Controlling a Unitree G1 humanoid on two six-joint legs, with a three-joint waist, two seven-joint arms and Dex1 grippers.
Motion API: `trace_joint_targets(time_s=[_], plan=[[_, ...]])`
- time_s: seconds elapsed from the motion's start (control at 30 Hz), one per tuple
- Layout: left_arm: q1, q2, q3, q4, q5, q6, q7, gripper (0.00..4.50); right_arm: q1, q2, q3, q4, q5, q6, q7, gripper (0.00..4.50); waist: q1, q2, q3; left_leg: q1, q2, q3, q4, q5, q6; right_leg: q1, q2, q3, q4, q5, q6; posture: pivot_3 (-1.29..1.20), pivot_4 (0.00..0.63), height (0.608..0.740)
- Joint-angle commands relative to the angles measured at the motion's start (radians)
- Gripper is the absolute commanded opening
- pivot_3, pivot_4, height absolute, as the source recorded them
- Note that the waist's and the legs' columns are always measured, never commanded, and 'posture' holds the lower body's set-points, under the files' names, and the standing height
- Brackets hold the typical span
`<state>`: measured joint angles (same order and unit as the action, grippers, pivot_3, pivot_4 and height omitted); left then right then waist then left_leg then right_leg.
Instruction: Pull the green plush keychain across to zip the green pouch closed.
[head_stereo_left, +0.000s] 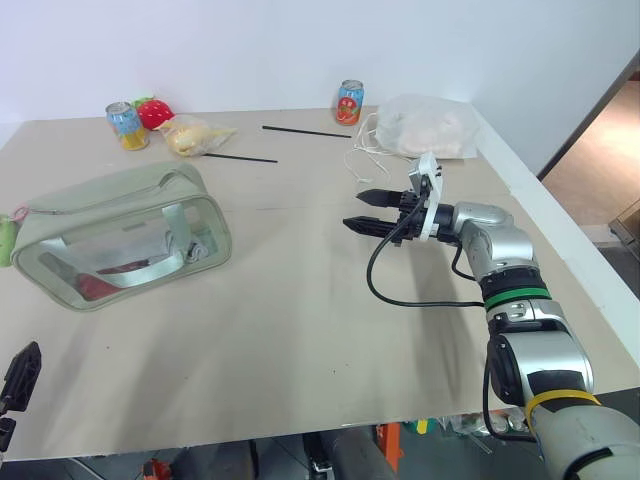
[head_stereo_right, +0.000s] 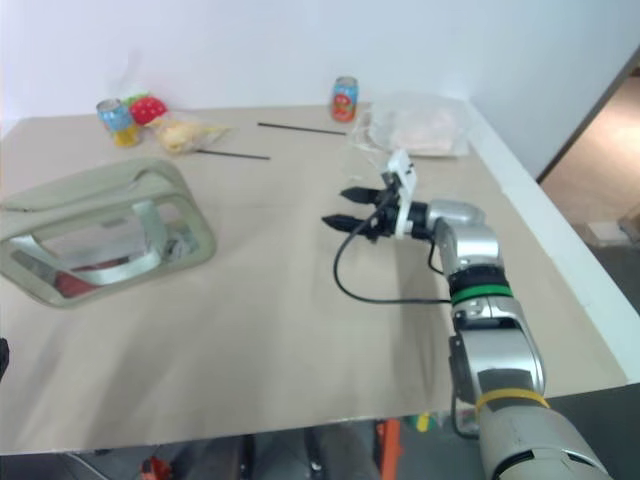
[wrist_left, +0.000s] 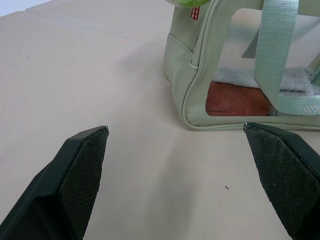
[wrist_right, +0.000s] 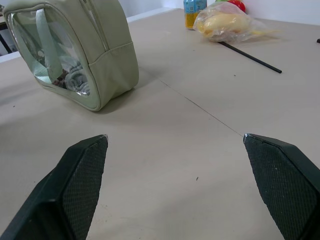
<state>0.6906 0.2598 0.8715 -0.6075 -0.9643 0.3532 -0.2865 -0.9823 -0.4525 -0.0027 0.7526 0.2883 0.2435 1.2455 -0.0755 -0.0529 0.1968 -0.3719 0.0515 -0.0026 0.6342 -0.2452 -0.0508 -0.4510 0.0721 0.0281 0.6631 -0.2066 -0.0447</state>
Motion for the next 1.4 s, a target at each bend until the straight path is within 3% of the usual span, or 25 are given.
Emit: trace_joint_targets(time_s=[0.03,0.13,0.33,0.43,0.63,0.8,0.97,1.1,1.4], plan=[[0.003,0.056,0.016,-0.048,-0.008,-0.017,-0.035,4.49,-0.042,0.003,0.000,0.000,-0.009,-0.028,0.011,4.50,0.000,0.000,0.000,0.000,0.000,0.000,0.000,0.000,0.000,0.000,0.000,0.000,0.000,0.000,0.000,0.00,0.150,0.740],[-0.003,0.144,-0.004,-0.085,-0.028,0.006,-0.103,4.49,-0.050,0.021,0.009,0.008,-0.024,-0.051,0.009,4.50,-0.001,0.000,0.000,0.000,0.001,0.000,0.000,0.000,0.000,0.000,0.001,0.000,0.000,0.000,0.000,0.00,0.150,0.740],[-0.013,0.205,0.020,-0.080,-0.066,0.011,-0.132,4.49,-0.043,0.017,0.010,-0.015,-0.019,-0.043,0.031,4.50,-0.001,0.000,0.000,0.000,0.002,0.003,0.000,-0.001,-0.001,-0.001,0.002,0.004,0.001,0.000,0.000,0.00,0.150,0.740],[-0.056,0.291,0.047,-0.090,-0.089,0.029,-0.135,4.49,-0.048,0.004,0.010,-0.068,0.009,0.003,0.084,4.50,0.000,0.000,0.000,0.000,0.002,0.004,0.000,-0.001,-0.001,-0.001,0.003,0.004,0.001,0.000,0.000,0.00,0.150,0.740],[-0.256,0.689,0.113,0.004,-0.021,0.107,-0.221,4.49,-0.049,-0.015,0.013,-0.253,0.092,0.136,0.177,4.50,0.006,0.001,0.001,0.001,0.005,0.002,0.001,0.000,-0.003,-0.002,0.007,0.004,0.004,0.001,0.001,0.00,0.150,0.740],[-0.414,0.896,-0.005,0.220,0.131,0.091,-0.405,4.49,0.046,-0.019,0.006,-0.510,0.214,0.323,0.159,4.50,0.000,0.004,0.001,0.002,0.008,0.006,-0.002,0.000,-0.003,-0.005,0.011,0.008,0.005,0.000,-0.001,0.00,0.150,0.740],[-0.602,0.997,-0.180,0.416,0.229,0.045,-0.565,4.49,0.184,-0.056,0.006,-0.773,0.307,0.431,0.126,4.50,0.006,0.004,0.001,-0.001,0.009,0.005,-0.008,0.000,-0.003,-0.010,0.011,0.007,0.005,-0.002,-0.004,0.00,0.150,0.740],[-0.742,1.040,-0.306,0.524,0.257,0.058,-0.692,4.49,0.229,-0.068,-0.003,-0.844,0.324,0.457,0.058,4.50,0.002,0.004,0.001,-0.002,0.009,0.007,-0.008,-0.001,-0.005,-0.012,0.011,0.008,0.005,-0.002,-0.005,0.00,0.150,0.740],[-1.051,1.018,-0.586,0.650,0.322,0.112,-0.862,4.49,0.226,-0.091,-0.082,-0.899,0.410,0.482,-0.053,4.50,0.004,0.003,0.001,-0.003,0.008,0.007,-0.003,-0.001,-0.005,-0.011,0.011,0.009,0.006,-0.001,-0.003,0.00,0.150,0.740]])
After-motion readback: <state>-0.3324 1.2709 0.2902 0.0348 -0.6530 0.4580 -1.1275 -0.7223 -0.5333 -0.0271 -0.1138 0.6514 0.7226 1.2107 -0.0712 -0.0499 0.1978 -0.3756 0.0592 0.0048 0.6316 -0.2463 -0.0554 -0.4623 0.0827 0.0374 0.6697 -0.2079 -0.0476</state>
